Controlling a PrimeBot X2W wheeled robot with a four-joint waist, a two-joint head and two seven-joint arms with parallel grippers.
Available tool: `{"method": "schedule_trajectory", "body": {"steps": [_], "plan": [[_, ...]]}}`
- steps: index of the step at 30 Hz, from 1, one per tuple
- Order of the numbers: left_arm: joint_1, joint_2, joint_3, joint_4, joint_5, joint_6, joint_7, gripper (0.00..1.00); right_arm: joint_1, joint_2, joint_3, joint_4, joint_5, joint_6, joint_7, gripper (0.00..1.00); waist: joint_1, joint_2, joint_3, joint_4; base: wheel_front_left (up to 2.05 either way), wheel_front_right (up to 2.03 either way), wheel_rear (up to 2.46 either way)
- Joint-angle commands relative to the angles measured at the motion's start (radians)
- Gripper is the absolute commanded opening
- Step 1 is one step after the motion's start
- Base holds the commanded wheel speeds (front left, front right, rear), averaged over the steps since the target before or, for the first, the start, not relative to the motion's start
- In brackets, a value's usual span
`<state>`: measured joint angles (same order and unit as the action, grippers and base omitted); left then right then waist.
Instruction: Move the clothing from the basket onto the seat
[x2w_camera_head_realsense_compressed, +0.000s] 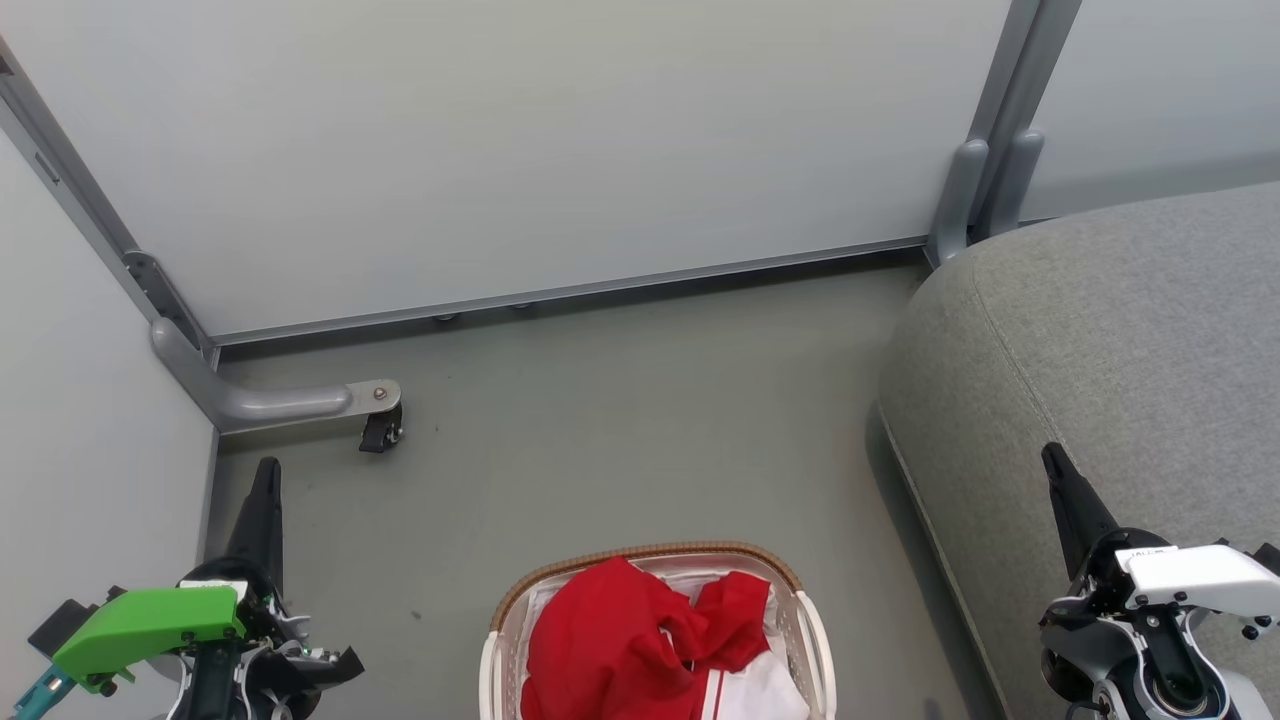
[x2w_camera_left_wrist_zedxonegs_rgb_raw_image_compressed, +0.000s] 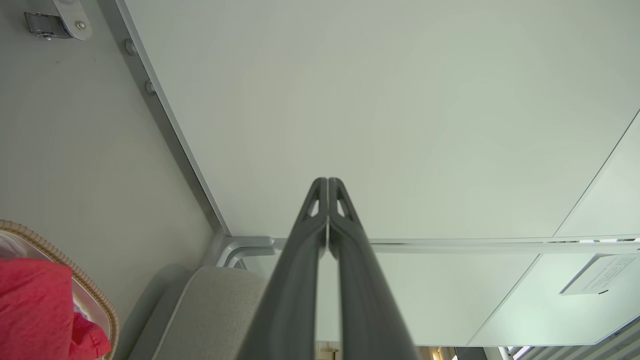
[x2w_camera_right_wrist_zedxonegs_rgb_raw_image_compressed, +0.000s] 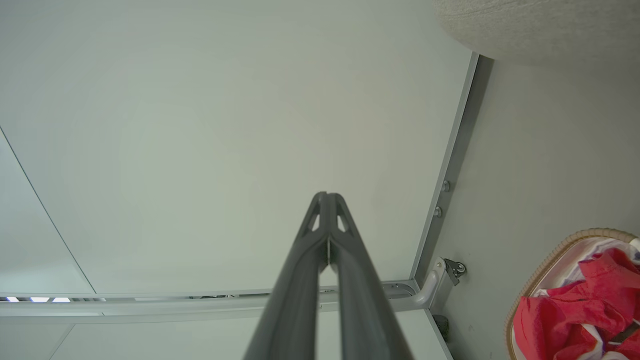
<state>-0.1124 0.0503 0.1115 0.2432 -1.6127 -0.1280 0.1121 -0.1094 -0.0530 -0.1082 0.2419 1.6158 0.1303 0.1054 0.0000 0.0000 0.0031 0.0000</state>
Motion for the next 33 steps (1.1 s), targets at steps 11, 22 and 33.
{"method": "schedule_trajectory", "body": {"steps": [11, 22, 33], "plan": [[0.009, 0.0, 0.003, 0.0, 0.007, -0.005, 0.001, 0.0, 0.009, -0.001, -0.004, 0.001, -0.007, 0.001, 0.004, 0.0, 0.0, 0.0, 0.0, 0.0, 0.0, 0.0, 0.0], [0.009, 0.0, 0.004, 0.0, 0.008, -0.005, 0.001, 0.0, 0.009, 0.0, -0.004, 0.001, -0.007, 0.001, 0.005, 0.0, 0.0, 0.0, 0.0, 0.0, 0.0, 0.0, 0.0], [0.009, 0.0, 0.004, 0.0, 0.008, -0.005, 0.001, 0.0, 0.008, 0.0, -0.005, 0.001, -0.008, 0.001, 0.006, 0.0, 0.0, 0.0, 0.0, 0.0, 0.0, 0.0, 0.0]]}}
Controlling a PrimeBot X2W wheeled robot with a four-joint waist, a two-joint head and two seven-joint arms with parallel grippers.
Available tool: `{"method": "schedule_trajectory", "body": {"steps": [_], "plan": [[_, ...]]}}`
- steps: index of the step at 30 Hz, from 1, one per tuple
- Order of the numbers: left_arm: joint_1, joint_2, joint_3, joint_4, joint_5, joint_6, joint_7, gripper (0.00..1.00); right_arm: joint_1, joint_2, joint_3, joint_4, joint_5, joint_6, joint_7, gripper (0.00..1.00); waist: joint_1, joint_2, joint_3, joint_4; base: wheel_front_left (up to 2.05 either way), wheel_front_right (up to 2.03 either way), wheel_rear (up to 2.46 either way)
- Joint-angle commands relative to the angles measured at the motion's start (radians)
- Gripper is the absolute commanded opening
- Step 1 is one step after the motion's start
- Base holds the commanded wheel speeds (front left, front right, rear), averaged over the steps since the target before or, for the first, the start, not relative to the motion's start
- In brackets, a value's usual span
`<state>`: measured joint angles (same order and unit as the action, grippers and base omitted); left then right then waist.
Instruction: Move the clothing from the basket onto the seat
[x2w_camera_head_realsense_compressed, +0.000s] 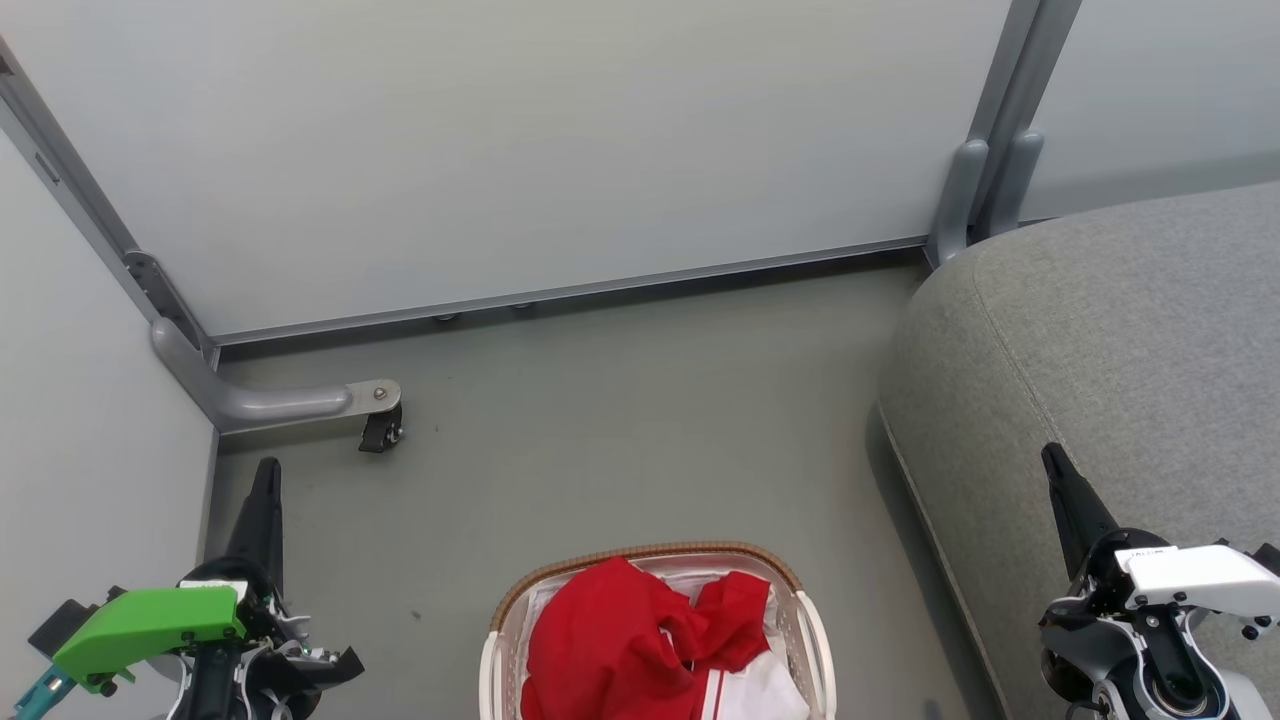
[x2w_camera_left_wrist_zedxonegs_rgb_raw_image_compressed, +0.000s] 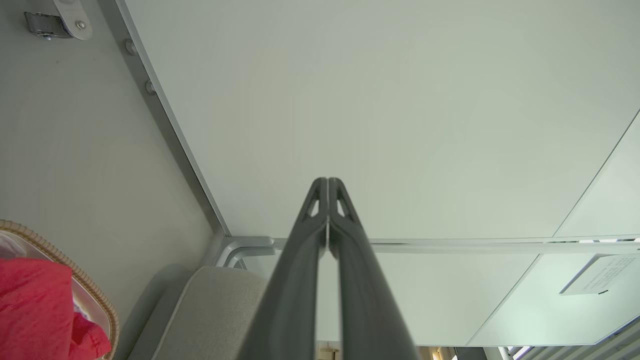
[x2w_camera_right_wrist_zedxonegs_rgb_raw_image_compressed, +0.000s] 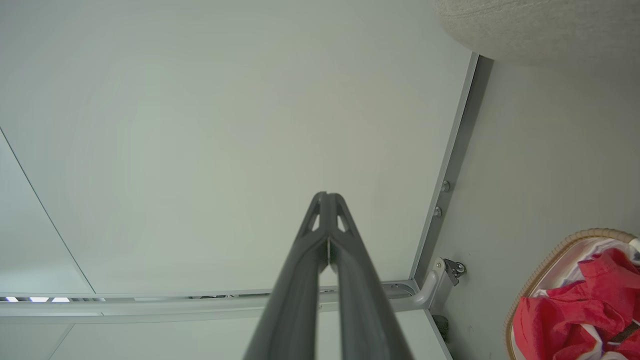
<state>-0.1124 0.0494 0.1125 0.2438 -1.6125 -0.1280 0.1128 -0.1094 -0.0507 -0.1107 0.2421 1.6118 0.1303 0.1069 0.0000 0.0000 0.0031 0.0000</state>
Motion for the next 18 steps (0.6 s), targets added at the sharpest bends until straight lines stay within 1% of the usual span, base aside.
{"method": "schedule_trajectory", "body": {"steps": [1, 12, 13, 16, 18], "plan": [[0.009, 0.001, 0.003, 0.0, 0.008, -0.005, 0.0, 0.0, 0.008, -0.002, -0.003, 0.001, -0.004, 0.001, 0.004, 0.0, 0.0, 0.0, 0.0, 0.0, 0.0, 0.0, 0.0], [0.009, 0.001, 0.003, 0.0, 0.008, -0.005, 0.001, 0.0, 0.008, -0.002, -0.003, 0.001, -0.004, 0.001, 0.005, 0.0, 0.0, 0.0, 0.0, 0.0, 0.0, 0.0, 0.0], [0.0, 0.0, 0.001, 0.0, 0.0, 0.0, 0.0, 1.0, 0.0, 0.0, -0.001, 0.0, 0.0, 0.0, 0.0, 1.0, 0.0, 0.0, 0.0, 0.0, 0.0, 0.0, 0.0], [0.011, -0.006, -0.002, 0.027, 0.0, 0.001, -0.001, 1.0, 0.006, 0.009, 0.001, 0.025, -0.001, 0.0, -0.001, 1.0, 0.0, 0.0, 0.0, 0.0, 0.0, 0.0, 0.0], [0.009, -0.005, -0.001, 0.027, 0.005, 0.001, -0.01, 1.0, 0.003, 0.006, 0.003, 0.02, -0.007, 0.0, -0.006, 1.0, 0.0, 0.0, 0.001, 0.0, 0.0, 0.0, 0.0]]}}
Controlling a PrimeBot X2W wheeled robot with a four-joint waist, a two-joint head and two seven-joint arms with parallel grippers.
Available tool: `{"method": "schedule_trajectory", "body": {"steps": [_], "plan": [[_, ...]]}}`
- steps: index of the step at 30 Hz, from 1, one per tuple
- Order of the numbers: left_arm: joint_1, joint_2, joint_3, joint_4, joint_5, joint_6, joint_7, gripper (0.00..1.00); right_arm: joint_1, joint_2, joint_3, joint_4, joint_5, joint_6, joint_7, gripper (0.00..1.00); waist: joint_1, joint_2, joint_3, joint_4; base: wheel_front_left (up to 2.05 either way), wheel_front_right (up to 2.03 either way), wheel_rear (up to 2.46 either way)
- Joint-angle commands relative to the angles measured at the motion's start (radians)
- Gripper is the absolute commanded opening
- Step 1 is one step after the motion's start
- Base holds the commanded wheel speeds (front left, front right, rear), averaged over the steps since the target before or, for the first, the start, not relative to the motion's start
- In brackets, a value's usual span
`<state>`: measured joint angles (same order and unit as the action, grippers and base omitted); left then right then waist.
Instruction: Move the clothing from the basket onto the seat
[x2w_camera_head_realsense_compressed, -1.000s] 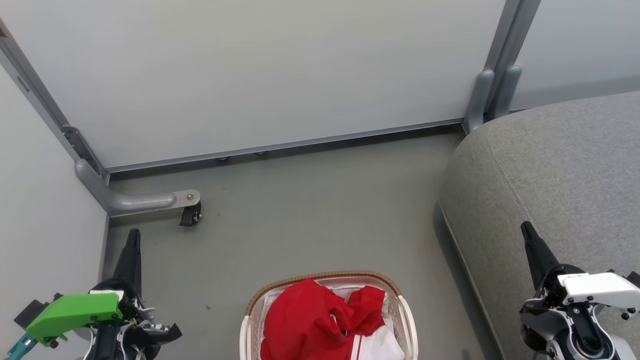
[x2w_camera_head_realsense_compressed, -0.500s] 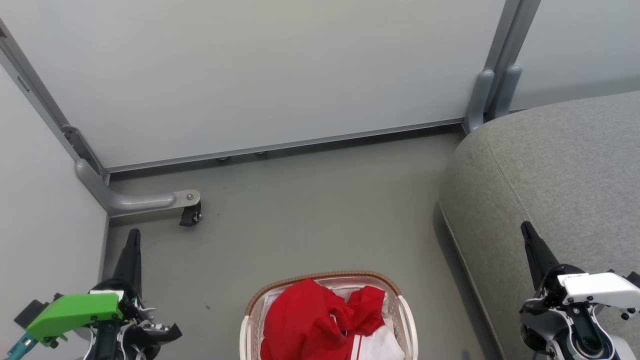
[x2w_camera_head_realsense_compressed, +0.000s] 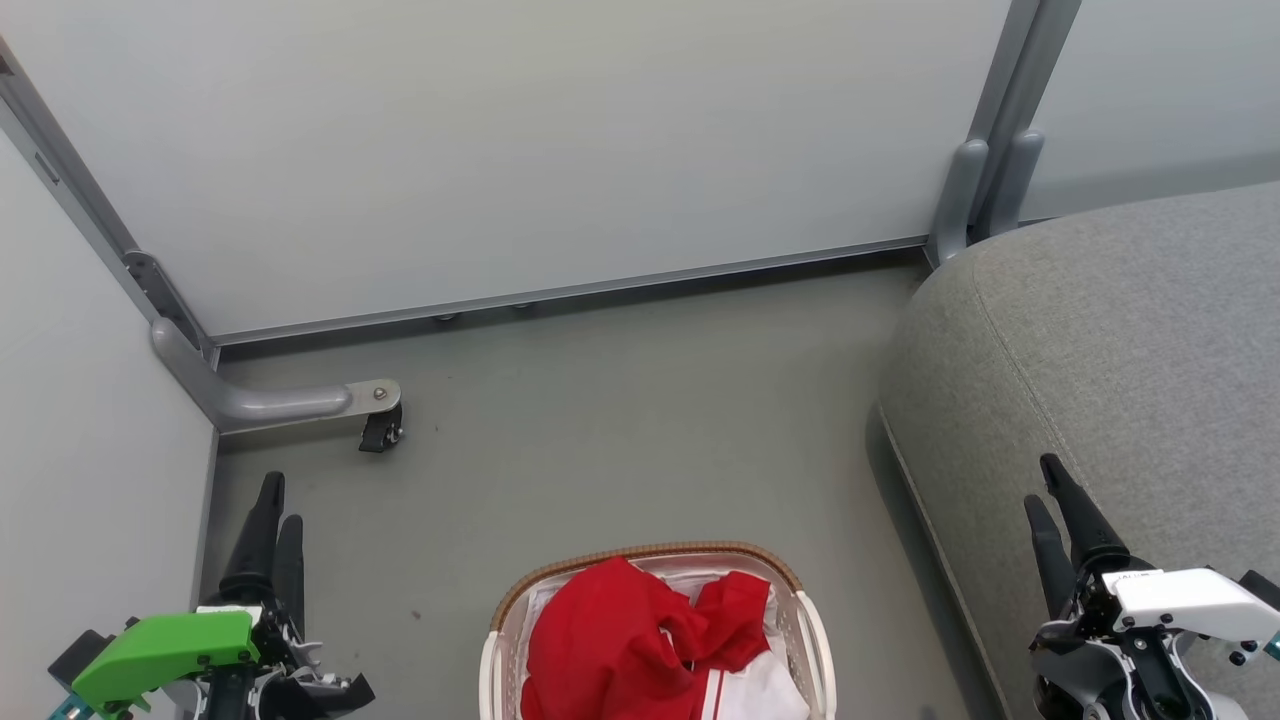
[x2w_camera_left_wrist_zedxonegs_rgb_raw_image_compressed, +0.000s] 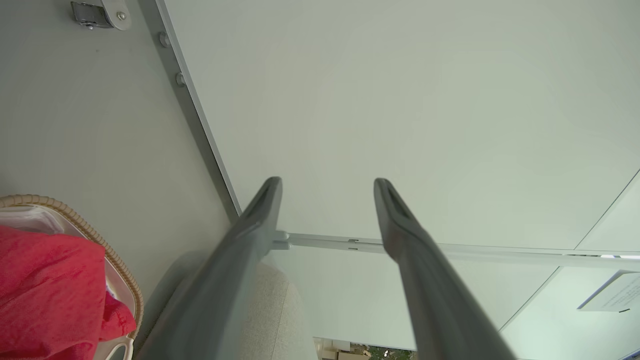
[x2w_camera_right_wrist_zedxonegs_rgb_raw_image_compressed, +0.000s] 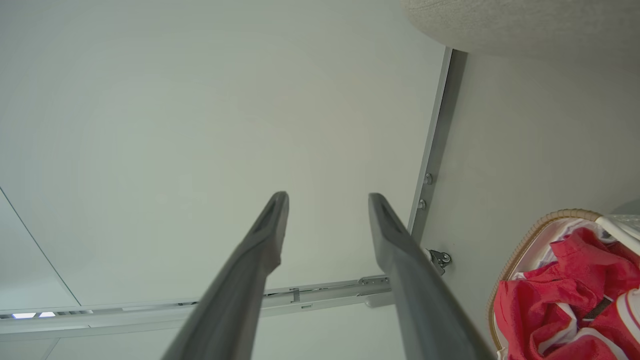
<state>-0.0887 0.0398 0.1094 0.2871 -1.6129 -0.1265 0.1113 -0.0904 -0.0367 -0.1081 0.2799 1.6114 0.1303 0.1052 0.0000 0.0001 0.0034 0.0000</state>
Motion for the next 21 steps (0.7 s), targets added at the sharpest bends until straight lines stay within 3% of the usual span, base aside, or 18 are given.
{"method": "schedule_trajectory", "body": {"steps": [1, 9, 21], "plan": [[-0.015, 0.005, 0.001, -0.017, 0.01, -0.001, -0.013, 1.0, -0.018, -0.01, 0.002, -0.019, -0.011, 0.0, -0.008, 1.0, 0.0, -0.0001, 0.001, 0.0, 0.0, 0.0, 0.0], [-0.02, 0.025, -0.011, -0.017, 0.131, -0.001, -0.055, 1.0, -0.038, -0.044, 0.039, -0.028, -0.097, 0.0, -0.054, 1.0, 0.0, -0.0001, 0.002, 0.001, 0.0, 0.0, 0.0], [-0.016, 0.038, -0.036, -0.013, 0.398, -0.002, -0.107, 1.0, -0.066, -0.068, 0.082, -0.033, -0.341, 0.0, -0.106, 1.0, 0.0, -0.0001, 0.004, 0.002, 0.0, 0.0, 0.0]]}}
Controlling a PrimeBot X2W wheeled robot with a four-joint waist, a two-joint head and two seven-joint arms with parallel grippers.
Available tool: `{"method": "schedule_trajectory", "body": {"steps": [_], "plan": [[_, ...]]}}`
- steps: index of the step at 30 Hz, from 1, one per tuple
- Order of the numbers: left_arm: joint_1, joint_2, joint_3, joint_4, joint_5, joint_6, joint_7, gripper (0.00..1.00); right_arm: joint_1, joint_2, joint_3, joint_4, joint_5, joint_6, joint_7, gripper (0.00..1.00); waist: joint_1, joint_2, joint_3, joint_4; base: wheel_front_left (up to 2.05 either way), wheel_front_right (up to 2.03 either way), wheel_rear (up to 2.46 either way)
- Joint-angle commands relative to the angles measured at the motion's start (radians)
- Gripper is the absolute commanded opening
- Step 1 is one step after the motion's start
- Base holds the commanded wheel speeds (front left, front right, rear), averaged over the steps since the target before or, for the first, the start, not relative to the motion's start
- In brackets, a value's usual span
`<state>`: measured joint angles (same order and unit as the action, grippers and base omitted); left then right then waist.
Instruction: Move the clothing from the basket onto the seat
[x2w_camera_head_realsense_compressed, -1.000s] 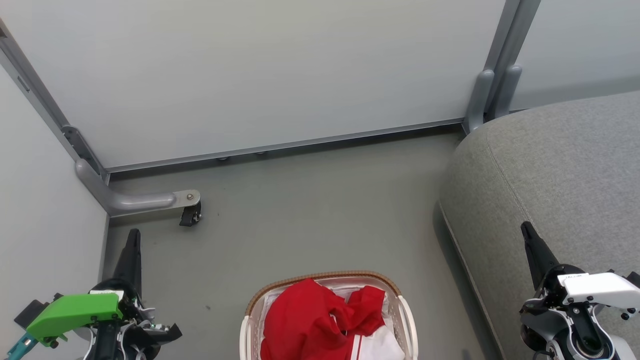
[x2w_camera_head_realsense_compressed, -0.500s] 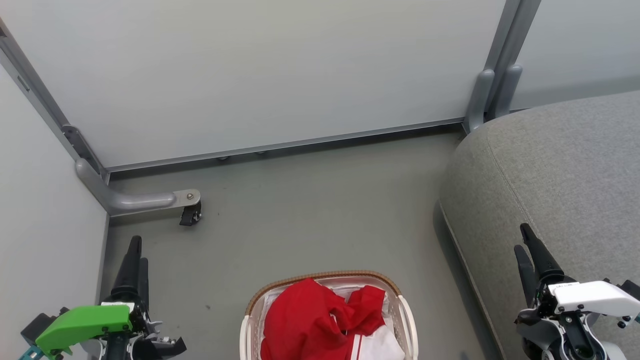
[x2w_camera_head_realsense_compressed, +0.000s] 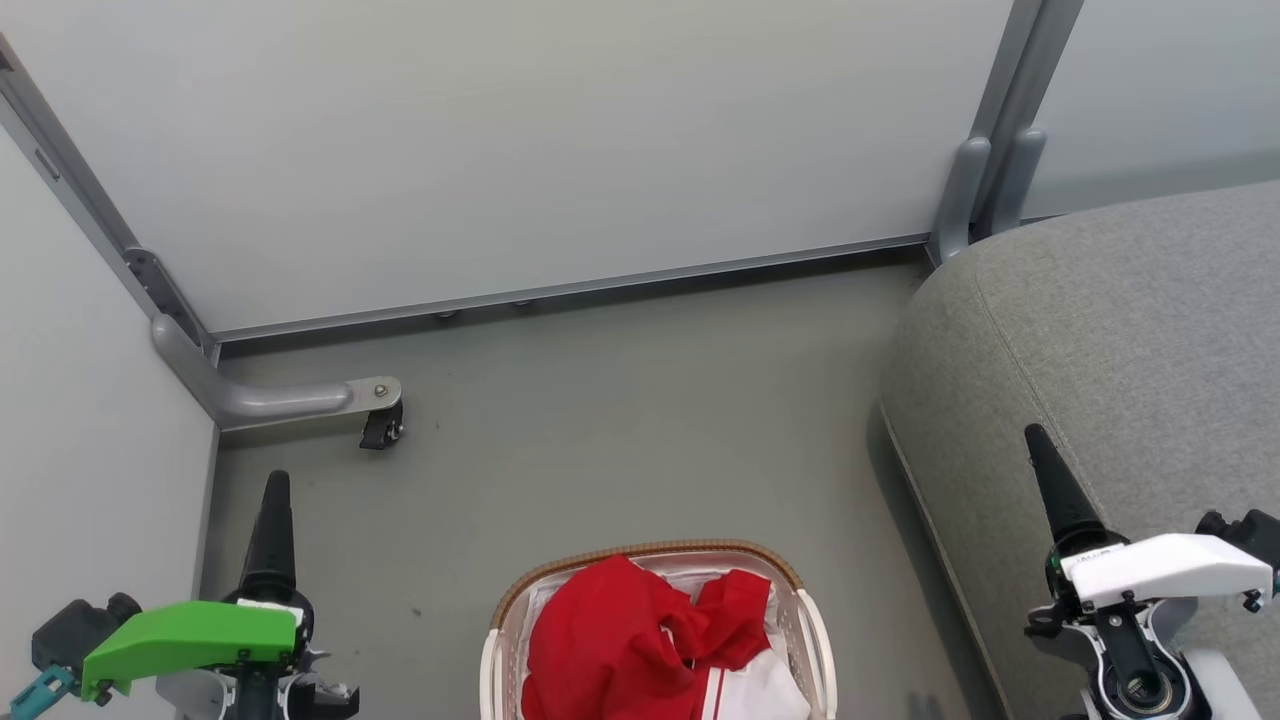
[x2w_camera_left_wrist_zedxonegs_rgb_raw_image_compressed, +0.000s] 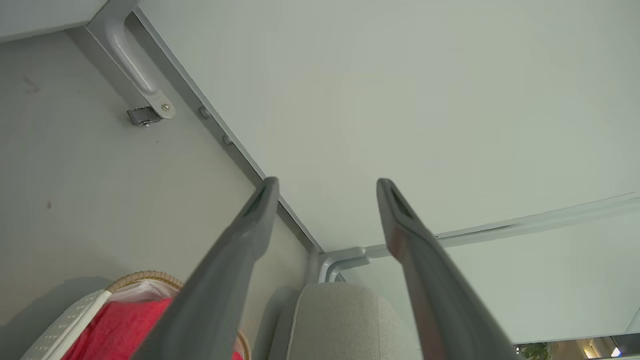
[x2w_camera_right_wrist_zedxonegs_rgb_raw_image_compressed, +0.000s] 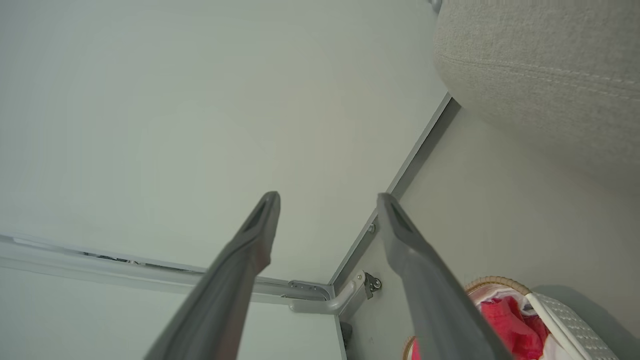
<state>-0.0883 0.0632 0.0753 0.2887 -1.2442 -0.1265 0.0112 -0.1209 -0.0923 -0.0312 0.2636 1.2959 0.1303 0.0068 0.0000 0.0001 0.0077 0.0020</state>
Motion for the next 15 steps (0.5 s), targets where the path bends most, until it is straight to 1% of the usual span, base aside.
{"method": "schedule_trajectory", "body": {"steps": [1, 8, 15], "plan": [[-0.016, 0.017, -0.006, -0.015, 0.055, -0.002, -0.012, 1.0, -0.036, -0.015, 0.011, -0.017, -0.048, 0.0, -0.012, 1.0, 0.0, -0.0001, 0.0, 0.0, 0.0, 0.0, 0.0], [-0.007, 0.021, -0.017, -0.009, 0.209, -0.002, -0.039, 1.0, -0.035, -0.019, 0.036, -0.011, -0.172, 0.0, -0.039, 1.0, 0.0, -0.0001, 0.0, 0.001, 0.0, 0.0, 0.0], [0.002, 0.024, -0.036, -0.008, 0.337, 0.001, -0.064, 1.0, -0.036, -0.023, 0.059, -0.003, -0.28, 0.0, -0.064, 1.0, 0.0, -0.0001, 0.002, 0.0, 0.0, 0.0, 0.0]]}}
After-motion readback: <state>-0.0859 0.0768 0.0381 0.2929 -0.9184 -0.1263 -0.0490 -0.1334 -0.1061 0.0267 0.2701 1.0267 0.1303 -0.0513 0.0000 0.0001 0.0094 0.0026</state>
